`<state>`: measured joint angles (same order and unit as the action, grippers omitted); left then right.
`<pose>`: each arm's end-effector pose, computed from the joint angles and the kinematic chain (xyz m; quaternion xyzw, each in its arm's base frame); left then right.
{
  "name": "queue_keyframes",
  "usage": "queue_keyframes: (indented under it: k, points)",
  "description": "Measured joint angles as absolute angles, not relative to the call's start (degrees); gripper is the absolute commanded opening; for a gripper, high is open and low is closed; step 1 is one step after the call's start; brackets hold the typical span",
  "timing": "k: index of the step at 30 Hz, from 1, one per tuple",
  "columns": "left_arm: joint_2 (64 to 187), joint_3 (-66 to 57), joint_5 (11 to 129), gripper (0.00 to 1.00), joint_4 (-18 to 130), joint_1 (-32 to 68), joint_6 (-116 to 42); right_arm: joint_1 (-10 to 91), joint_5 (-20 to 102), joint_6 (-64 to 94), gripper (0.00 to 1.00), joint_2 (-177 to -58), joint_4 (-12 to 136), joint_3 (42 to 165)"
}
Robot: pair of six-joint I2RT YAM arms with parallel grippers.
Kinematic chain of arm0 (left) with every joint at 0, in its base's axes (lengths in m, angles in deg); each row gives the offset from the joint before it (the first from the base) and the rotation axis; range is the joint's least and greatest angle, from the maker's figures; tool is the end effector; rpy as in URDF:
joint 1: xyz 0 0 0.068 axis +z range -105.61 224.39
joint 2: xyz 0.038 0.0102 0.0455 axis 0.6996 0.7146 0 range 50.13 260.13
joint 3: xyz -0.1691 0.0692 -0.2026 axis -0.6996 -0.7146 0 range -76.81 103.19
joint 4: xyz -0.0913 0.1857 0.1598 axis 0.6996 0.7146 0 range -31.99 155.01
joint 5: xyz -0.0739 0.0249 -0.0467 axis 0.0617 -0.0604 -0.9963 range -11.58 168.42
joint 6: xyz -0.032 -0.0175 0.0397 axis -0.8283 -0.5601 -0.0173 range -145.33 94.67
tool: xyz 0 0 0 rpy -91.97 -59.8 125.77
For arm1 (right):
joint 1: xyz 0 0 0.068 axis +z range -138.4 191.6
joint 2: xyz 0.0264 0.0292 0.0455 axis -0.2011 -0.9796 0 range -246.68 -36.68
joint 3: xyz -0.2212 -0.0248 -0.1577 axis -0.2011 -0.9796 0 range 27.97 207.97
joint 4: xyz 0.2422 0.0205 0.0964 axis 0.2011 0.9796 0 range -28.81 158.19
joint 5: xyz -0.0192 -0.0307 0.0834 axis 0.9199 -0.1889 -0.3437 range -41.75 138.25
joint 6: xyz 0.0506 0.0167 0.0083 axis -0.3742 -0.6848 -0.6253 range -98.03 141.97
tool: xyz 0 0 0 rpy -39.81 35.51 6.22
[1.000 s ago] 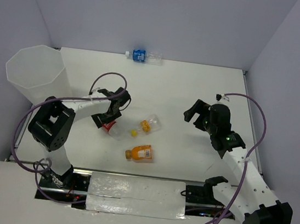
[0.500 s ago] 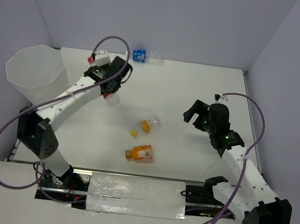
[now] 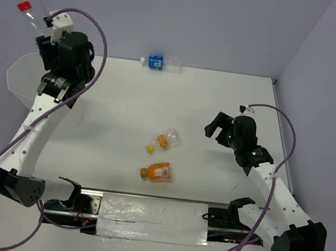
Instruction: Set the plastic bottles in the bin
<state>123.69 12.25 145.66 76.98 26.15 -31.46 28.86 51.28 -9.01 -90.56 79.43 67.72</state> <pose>0.2506 -0.0481 0.4846 -0.3134 0.6430 0.2736 0.6430 0.2002 0.0602 0.2664 0.1173 0.8681 0.1758 0.4492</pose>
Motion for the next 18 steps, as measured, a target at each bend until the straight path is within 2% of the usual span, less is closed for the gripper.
queue_keyframes:
  k: [5,13,16,18]
  points:
    - [123.2,10.6,145.8,0.62,74.7,36.1,-29.4,28.9,50.3,-9.1,1.00,-90.9,79.2,67.7]
    - [123.1,8.9,145.7,0.65,73.1,42.1,-32.1,28.9,49.3,-9.3,1.00,-91.8,78.8,67.7]
    - [123.0,4.7,146.1,0.69,70.7,43.8,-33.9,28.9,49.3,-9.3,1.00,-91.8,78.8,67.7]
    - [123.1,0.7,145.9,0.75,70.4,44.4,-36.1,28.9,49.2,-9.5,1.00,-91.9,78.7,67.7]
